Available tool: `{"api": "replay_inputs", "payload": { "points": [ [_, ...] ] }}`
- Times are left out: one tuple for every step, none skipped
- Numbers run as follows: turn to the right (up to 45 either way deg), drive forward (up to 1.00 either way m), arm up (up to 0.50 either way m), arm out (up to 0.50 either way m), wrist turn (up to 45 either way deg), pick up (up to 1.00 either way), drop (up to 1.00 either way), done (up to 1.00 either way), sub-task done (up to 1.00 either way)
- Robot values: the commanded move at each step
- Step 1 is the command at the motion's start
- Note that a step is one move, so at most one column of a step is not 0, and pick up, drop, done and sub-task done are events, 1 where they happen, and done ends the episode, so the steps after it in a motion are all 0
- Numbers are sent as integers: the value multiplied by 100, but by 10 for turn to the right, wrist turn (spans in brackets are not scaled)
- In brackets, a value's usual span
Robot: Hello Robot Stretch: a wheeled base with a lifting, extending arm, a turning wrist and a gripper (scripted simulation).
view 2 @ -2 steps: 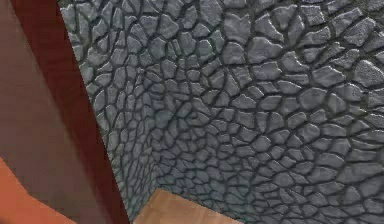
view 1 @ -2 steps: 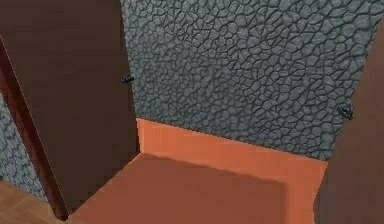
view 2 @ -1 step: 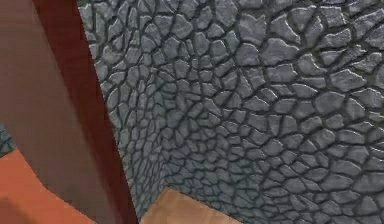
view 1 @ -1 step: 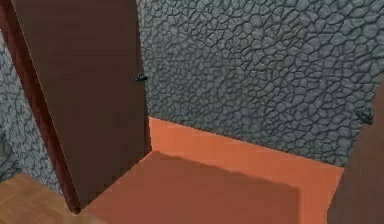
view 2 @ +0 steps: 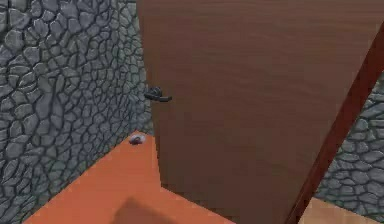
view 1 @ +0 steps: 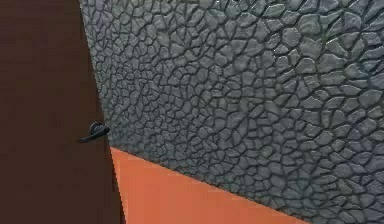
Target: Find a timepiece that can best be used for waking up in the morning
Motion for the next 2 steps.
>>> {"api": "replay_inputs", "payload": {
  "points": [
    [0,100,0,0,0,0,0,0,0],
    [0,35,0,0,0,0,0,0,0]
  ]
}}
